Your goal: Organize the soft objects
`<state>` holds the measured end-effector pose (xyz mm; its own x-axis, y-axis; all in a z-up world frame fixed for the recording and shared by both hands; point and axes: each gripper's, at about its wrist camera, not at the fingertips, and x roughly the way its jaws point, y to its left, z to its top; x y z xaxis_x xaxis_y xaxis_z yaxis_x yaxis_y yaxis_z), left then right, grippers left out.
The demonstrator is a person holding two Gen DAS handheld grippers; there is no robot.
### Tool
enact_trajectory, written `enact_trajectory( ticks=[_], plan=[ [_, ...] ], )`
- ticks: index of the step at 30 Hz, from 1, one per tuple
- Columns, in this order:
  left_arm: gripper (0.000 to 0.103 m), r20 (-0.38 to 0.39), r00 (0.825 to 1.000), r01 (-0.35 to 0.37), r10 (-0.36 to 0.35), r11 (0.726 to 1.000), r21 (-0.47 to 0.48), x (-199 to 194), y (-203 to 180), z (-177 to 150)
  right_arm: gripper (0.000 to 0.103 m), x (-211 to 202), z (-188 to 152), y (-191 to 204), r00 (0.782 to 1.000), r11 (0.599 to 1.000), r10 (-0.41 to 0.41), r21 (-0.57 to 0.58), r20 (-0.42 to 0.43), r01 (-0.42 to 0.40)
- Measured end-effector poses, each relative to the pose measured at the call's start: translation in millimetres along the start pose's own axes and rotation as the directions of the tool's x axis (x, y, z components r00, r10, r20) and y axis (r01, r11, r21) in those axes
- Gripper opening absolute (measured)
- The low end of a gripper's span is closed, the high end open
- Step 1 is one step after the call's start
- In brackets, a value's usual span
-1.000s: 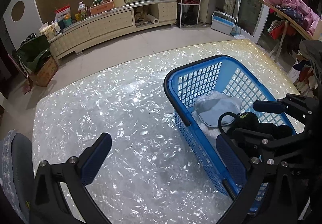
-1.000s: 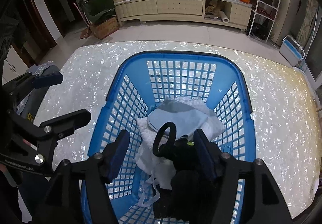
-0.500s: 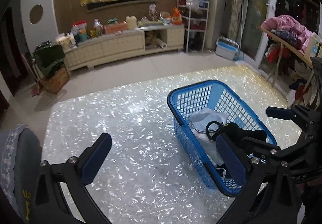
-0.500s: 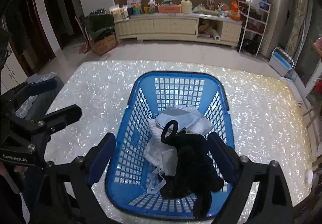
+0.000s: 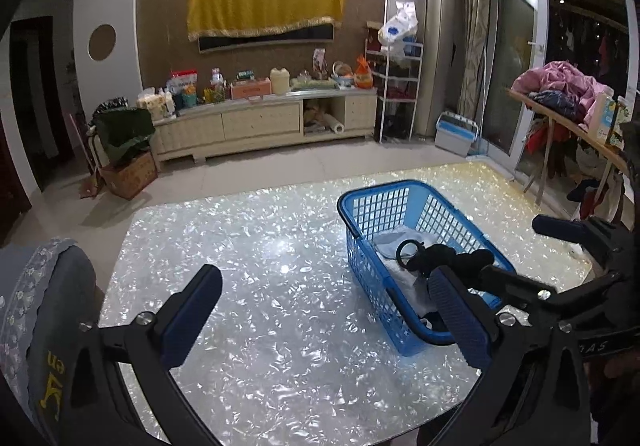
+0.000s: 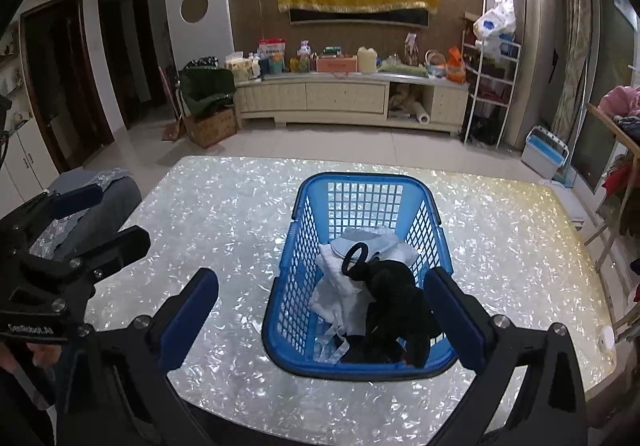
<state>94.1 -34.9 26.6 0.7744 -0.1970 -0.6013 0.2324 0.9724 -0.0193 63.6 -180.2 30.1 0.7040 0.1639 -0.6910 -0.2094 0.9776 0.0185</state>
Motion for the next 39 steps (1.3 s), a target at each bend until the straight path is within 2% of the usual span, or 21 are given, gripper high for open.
enact_trajectory(
  ticks=[12, 39],
  plan=[
    [0.103, 0.108, 0.992, -0.066, 0.068, 0.998, -0.024, -55.1, -4.5, -13.3, 0.103, -27.0, -11.3, 12.8, 0.998, 1.0, 0.001, -0.014, 0.065, 0.0],
    [0.103, 0.156, 0.982, -0.102, 0.105, 0.994, -0.029, -83.2, -10.5, -28.7, 0.103, -34.6, -25.5, 19.8, 0.995, 1.0, 0.003, -0.013, 0.097, -0.002]
  ],
)
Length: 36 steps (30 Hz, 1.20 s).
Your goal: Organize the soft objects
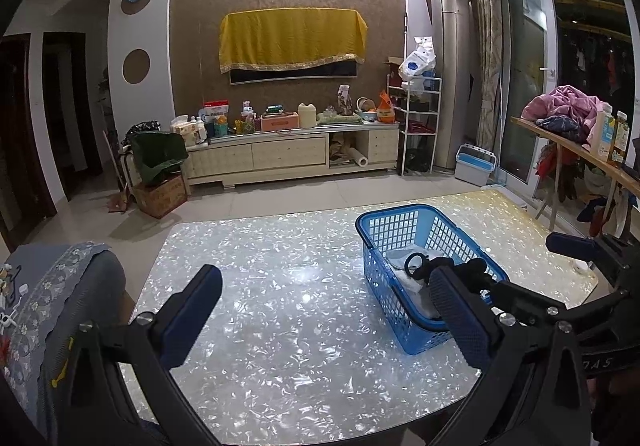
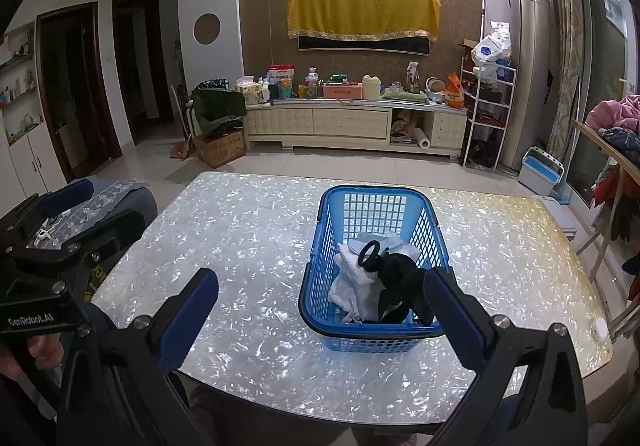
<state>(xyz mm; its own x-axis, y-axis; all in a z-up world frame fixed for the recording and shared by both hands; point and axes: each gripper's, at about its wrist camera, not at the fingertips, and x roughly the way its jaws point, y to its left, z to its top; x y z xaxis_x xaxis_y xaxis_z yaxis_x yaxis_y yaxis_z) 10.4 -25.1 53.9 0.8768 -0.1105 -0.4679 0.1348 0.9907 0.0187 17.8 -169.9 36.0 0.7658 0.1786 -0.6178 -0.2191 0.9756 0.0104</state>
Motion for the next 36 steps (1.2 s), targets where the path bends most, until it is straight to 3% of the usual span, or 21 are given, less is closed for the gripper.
enact_trajectory(
  ticks=[36],
  plan=[
    [0.103, 0.012, 1.0, -0.018, 0.018, 1.0, -0.005, -6.7, -8.0, -3.5, 0.103, -5.1, 0.2, 0.9, 1.0, 1.0, 0.009, 0.011, 0.014, -0.009]
  ],
)
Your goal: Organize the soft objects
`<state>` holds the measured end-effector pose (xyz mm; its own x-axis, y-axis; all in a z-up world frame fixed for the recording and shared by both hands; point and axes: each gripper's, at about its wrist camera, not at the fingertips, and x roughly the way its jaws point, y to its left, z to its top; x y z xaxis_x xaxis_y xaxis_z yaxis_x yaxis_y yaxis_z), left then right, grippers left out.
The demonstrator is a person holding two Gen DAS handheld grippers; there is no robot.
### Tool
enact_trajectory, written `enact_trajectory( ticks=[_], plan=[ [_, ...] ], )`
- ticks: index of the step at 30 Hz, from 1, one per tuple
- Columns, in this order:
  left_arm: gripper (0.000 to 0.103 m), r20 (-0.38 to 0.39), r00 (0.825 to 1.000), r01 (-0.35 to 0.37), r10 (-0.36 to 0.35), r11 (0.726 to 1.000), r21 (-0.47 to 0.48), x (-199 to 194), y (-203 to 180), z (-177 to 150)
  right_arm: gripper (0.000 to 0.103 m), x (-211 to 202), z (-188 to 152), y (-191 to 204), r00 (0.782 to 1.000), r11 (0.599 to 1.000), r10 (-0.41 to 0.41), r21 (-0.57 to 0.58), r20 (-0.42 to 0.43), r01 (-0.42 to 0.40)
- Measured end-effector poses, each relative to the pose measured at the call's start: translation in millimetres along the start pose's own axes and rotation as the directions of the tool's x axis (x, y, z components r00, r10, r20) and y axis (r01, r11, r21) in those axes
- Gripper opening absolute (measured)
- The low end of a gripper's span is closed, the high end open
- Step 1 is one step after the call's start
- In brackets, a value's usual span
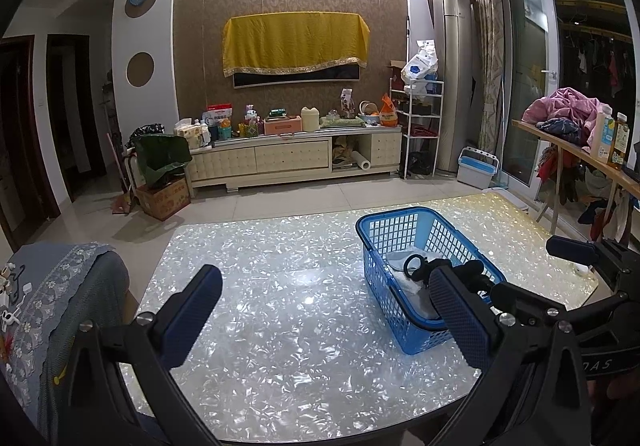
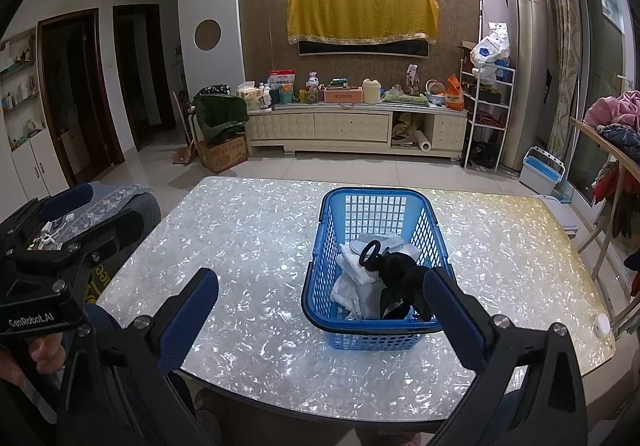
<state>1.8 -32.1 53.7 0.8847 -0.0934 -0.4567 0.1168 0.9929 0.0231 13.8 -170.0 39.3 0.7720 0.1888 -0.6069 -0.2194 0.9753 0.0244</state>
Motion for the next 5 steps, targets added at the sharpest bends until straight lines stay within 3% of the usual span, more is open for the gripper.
enact_trajectory(
  ticks=[5],
  plan=[
    [0.103, -0.003, 1.0, 0.001, -0.001, 1.0, 0.0, -0.7, 0.2, -0.4, 0.103, -0.8, 0.3, 1.0, 1.0, 1.0, 0.001, 0.003, 0.0, -0.001]
  ],
)
